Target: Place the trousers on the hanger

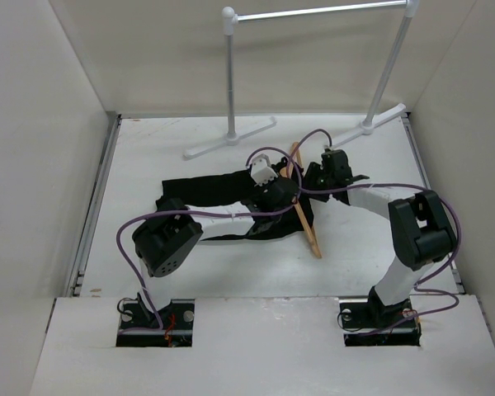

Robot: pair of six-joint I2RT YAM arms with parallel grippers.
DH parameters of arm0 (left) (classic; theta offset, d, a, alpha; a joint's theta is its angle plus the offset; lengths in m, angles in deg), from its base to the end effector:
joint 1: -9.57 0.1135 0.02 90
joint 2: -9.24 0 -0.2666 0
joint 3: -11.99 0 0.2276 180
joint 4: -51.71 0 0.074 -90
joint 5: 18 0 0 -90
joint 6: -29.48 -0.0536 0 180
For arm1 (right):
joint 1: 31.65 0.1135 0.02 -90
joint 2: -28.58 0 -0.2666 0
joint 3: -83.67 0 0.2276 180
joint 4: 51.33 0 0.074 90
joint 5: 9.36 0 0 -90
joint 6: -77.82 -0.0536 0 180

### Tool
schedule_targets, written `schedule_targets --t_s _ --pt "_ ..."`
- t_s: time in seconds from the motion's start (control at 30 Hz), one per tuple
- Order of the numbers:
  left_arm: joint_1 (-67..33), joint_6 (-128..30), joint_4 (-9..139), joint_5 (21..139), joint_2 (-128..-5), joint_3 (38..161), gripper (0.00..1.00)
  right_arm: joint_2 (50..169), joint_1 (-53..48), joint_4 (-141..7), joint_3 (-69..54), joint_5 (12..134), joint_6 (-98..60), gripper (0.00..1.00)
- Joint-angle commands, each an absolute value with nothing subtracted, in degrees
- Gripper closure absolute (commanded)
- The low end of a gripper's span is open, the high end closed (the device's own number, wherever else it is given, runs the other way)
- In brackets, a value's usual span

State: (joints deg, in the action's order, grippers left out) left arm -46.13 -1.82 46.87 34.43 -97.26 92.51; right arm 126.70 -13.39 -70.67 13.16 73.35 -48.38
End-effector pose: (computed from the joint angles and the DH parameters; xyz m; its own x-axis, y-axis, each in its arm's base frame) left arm 0.2575 -0.3194 0.2274 -0.3912 -0.6283 -0.6725 0.0000 0.7307 -0.6827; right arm 0.3266 0.1149 0.1790 -0.7921 0.3555 -0.4961 0.0927 0.8735 0.4780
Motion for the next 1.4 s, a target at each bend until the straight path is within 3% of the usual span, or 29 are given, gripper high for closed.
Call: schedule_targets --t_s 0.0,0.43,0.63,0.8,1.0,1.37 --pt "-46.1 -1.5 47.2 35.5 -97.9 92.3 0.99 126.9 -12.3 -70.8 10.8 77.1 -46.6 0.45" --pt "-45.6 0.2 48.5 36.3 -97.7 91.0 0.99 121.4 -11.9 -70.2 13.9 81.5 -45.8 0.44" --pt "-45.5 0.2 48.7 36.4 -98.0 90.9 0.99 126.4 -10.6 -72.3 13.0 78.4 -46.3 0.61" --pt "-45.3 0.2 48.8 36.4 -98.3 90.6 0.99 127.5 -10.2 -72.6 12.7 78.9 -46.5 0.61" --pt "-44.8 0.2 48.7 36.4 -97.8 89.4 0.99 126.9 -10.2 -73.6 11.3 78.2 -47.1 0.94" --pt "-41.6 -1.2 48.9 36.7 -93.0 82.9 0.99 114.5 -16.3 -75.0 11.2 76.2 -50.1 0.98"
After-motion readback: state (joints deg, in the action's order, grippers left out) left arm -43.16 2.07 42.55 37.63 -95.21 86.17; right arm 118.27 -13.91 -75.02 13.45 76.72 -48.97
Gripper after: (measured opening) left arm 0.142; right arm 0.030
